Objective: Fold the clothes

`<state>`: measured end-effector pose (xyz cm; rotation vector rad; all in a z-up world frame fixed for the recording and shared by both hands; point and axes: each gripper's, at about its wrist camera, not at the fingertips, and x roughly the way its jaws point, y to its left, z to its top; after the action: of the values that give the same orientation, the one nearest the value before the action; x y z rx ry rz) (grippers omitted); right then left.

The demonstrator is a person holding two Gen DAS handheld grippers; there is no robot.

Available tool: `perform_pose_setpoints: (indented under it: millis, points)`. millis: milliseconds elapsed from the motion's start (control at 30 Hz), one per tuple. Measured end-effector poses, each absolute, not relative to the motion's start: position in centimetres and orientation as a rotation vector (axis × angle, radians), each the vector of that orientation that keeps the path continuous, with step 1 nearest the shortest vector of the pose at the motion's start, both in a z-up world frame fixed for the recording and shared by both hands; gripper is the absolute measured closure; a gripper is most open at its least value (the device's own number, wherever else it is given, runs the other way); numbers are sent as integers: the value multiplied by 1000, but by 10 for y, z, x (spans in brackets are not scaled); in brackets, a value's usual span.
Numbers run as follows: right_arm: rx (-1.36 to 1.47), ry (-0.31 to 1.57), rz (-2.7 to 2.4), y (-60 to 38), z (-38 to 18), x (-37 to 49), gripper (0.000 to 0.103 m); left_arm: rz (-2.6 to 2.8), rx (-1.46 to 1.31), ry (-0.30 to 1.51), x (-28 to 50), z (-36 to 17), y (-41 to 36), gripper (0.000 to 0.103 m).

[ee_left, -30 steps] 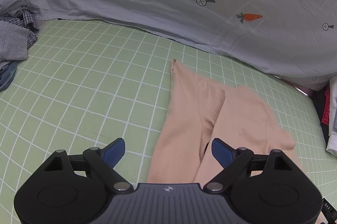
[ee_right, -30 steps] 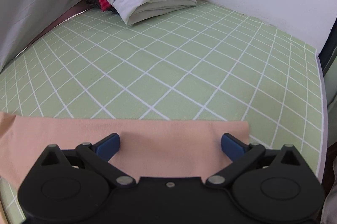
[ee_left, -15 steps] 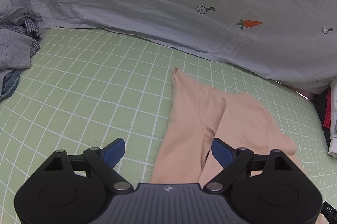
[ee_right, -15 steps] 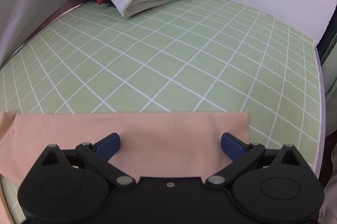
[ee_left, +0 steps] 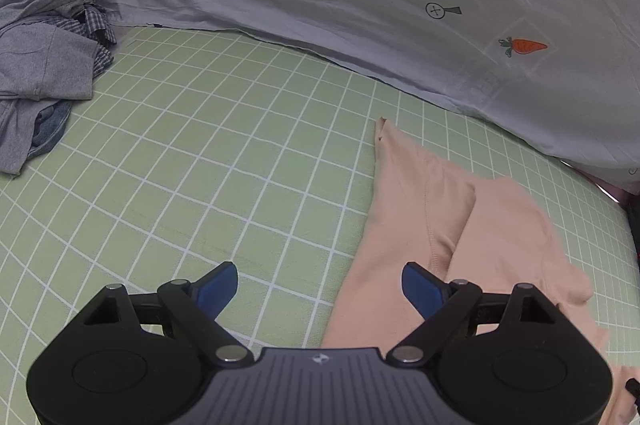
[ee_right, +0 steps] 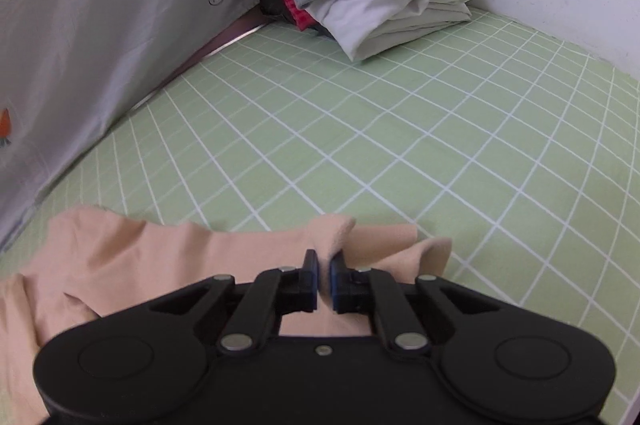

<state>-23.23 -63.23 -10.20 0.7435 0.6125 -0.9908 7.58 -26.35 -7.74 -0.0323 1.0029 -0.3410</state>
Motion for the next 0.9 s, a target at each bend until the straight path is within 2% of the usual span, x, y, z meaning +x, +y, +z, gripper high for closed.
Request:
perform_pose_setpoints:
  millis: [233,400,433,467,500,533,667,767,900]
  points:
    - [783,551,-684,-617,-72,-152,97,-296,-58,1035,81,-86,-253,14]
    - [923,492,-328,-582,-66,-90,96,-271,-58,1048,83,-89,-249,14]
    - [952,464,-244,-575,-64,-81,90,-269,-56,1049,82,-90,-248,14]
    - [961,451,-217,-570,-61,-78,62,-269,-54,1049,82,-89,-248,14]
    - [964,443,-207,-566,-58,-76,42,-270,-52,1049,82,-89,-248,14]
    - [931,452,-247,-564,-54,-78,14,-273,-50,1049,82,-89,-248,14]
    - [766,541,-491,-571,-54,-100,11,-312,-25,1049,81,-88,-259,14]
    - [657,638,-723,-579,-65,-128,4,-373,22,1039,78,-87,-278,14]
    - [482,766,-961,-585,-85,-161,2,-473,99,1032,71,-86,-312,14]
